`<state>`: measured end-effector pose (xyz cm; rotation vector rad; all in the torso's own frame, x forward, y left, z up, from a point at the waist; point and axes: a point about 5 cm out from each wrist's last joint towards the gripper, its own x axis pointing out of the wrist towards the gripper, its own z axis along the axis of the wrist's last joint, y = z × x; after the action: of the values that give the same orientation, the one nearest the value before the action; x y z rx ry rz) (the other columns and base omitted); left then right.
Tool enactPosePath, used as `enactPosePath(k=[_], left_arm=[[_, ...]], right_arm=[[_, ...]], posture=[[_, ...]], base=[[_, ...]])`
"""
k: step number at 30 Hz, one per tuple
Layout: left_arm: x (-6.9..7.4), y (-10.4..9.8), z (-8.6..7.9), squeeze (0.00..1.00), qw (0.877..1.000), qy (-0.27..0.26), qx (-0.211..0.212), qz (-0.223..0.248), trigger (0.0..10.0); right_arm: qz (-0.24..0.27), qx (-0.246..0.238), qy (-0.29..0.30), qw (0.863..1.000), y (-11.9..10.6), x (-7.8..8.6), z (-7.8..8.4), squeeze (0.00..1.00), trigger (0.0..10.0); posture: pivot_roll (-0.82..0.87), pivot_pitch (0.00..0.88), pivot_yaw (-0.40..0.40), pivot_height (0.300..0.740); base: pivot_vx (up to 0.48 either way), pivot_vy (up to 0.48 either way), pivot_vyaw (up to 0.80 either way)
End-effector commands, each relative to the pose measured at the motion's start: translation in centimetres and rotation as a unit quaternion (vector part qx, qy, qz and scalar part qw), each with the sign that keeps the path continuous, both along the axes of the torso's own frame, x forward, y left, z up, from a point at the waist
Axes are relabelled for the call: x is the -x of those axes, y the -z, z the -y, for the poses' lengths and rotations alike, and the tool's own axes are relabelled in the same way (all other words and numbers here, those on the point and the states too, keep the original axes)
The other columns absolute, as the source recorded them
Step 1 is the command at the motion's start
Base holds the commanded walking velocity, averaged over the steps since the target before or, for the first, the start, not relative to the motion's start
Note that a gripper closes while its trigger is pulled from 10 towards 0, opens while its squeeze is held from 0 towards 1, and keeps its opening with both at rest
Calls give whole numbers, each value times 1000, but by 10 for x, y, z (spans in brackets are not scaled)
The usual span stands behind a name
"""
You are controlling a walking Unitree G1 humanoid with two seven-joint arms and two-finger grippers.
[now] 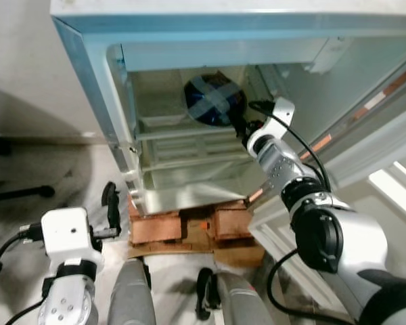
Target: Restocking fridge
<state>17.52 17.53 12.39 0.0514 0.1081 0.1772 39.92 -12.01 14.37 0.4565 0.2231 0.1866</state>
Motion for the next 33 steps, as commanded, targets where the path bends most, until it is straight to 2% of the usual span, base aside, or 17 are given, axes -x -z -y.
enactPosePath(k=[1, 4, 7, 9, 10, 12, 13, 14, 15, 19, 21, 24, 26, 29, 33], left_arm=[[-2, 3, -2, 0, 1000, -3, 0, -2, 10000], [-8, 3, -4, 0, 1000, -1, -3, 5, 10000], [-13, 4, -4, 0, 1000, 4, -10, 11, 10000], [-13, 4, -4, 0, 1000, 4, -10, 11, 10000], [-20, 3, -5, 0, 999, 10, -31, 19, 10000], [-23, 3, -5, 0, 999, 12, -37, 22, 10000], [-26, 4, -6, 0, 999, 13, -39, 24, 10000], [-26, 4, -6, 0, 999, 13, -39, 24, 10000], [-29, 4, -6, 0, 999, 17, -37, 26, 10000], [-35, 6, -4, 0, 998, 25, -41, 28, 10000], [-40, 8, -1, 0, 998, 33, -42, 25, 10000], [-43, 10, -1, 0, 998, 37, -46, 26, 10000], [-48, 10, -2, 0, 997, 41, -53, 31, 10000], [-50, 10, -2, 0, 997, 42, -55, 32, 10000], [-60, 9, 0, 0, 995, 63, -59, 40, 10000]], right_arm=[[10, 8, -5, 1000, 0, 0, 6, 1000, 10000], [26, 11, -37, 999, 0, 2, 4, 1000, 10000], [39, 36, -69, 996, 4, 5, 4, 1000, 10000], [39, 36, -69, 996, 4, 5, 4, 1000, 10000], [50, 49, -94, 993, 8, 9, 6, 1000, 10000], [54, 53, -103, 992, 9, 10, 7, 1000, 10000], [63, 66, -111, 990, 11, 12, 10, 502, 10000], [63, 66, -111, 990, 11, 12, 10, 502, 10000], [70, 68, -115, 989, 13, 14, 13, 0, 10000], [93, 73, -134, 984, 20, 23, 21, 0, 10000], [102, 103, -147, 978, 34, 37, 24, 0, 10000], [107, 113, -149, 977, 40, 43, 23, 0, 10000], [118, 115, -127, 978, 43, 53, 24, 0, 10000], [121, 114, -117, 979, 44, 56, 25, 0, 10000], [146, 158, -26, 976, 52, 89, 32, 0, 10000]], posture=[[297, 162, -140, 740], [289, 133, -132, 740], [278, 116, -126, 740], [278, 116, -126, 740], [253, 94, -112, 740], [253, 94, -112, 740], [235, 85, -104, 740], [235, 85, -104, 740], [225, 78, -99, 740], [203, 56, -78, 740], [181, 30, -66, 740], [170, 16, -62, 740], [162, 0, -58, 740], [161, 0, -57, 740], [142, 0, -42, 740]], base=[[0, 0, 0], [0, 0, 0], [0, 0, 0], [0, 0, 0], [0, 0, 0], [0, 0, 0], [0, 0, 0], [0, 0, 0], [0, 0, 0], [0, 0, 0], [0, 0, 0], [0, 0, 0], [0, 0, 0], [0, 0, 0], [0, 0, 0]])
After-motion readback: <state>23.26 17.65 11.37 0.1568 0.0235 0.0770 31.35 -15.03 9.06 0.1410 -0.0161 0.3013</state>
